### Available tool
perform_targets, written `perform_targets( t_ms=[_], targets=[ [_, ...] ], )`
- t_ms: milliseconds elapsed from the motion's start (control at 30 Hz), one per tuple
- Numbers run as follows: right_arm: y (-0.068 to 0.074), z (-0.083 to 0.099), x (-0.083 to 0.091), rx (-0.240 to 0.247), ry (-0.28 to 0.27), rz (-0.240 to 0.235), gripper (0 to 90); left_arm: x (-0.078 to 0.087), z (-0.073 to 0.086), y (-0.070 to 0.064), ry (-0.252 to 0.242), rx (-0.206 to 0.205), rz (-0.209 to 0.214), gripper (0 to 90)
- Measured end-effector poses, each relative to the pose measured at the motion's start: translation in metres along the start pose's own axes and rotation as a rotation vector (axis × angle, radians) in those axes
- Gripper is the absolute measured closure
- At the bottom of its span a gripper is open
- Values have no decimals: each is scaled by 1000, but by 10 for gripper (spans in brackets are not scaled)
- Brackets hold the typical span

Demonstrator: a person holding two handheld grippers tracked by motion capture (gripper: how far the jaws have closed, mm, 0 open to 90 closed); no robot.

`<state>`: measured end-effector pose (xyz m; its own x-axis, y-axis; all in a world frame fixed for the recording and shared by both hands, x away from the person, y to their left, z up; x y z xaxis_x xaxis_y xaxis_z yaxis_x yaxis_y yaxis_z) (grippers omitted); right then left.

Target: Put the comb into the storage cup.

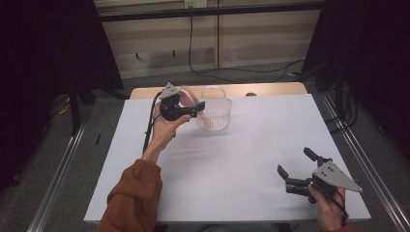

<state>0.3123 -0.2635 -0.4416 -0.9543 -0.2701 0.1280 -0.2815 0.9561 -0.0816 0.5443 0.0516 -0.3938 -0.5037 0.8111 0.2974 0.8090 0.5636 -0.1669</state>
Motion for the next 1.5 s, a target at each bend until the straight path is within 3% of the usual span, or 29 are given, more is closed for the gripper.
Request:
perform_targets(
  t_ms=[233,333,400,533,933,1100,1267,1367,1500],
  targets=[
    [0,0,0,0,1,1,0,-2,4,10,-1,10,-17,186],
    [0,0,0,1,1,1,0,-6,11,17,21,19,-48,179],
    [0,0,0,-1,1,-1,0,-6,11,19,16,28,-41,179],
    [-1,0,0,-5,0,5,0,-9,13,18,15,43,13,182],
    [0,0,0,1,0,-1,0,-23,14,12,32,19,48,181],
    [0,0,1,-4,-2,-1,0,-22,17,19,55,-12,-15,155],
    [0,0,0,0,2,-2,0,-24,17,20,50,-35,-33,129],
    [0,0,0,0,3,-2,0,-26,18,23,53,-68,-72,87],
    [0,0,1,-4,0,-1,0,-28,20,22,54,-63,-74,60]
  ],
)
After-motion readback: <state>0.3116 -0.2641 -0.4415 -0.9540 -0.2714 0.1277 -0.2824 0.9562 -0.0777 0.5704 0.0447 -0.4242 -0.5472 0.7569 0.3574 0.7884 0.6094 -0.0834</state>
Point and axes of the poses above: each handheld gripper's, and its own axes: x roughly backward along the jaws, z roughly out of its underside, y roughly to its left, the point moved 7 cm from there along -x, roughly forward along the jaws, and after that the axes turned 7 degrees about z, right-handed, at the moved point
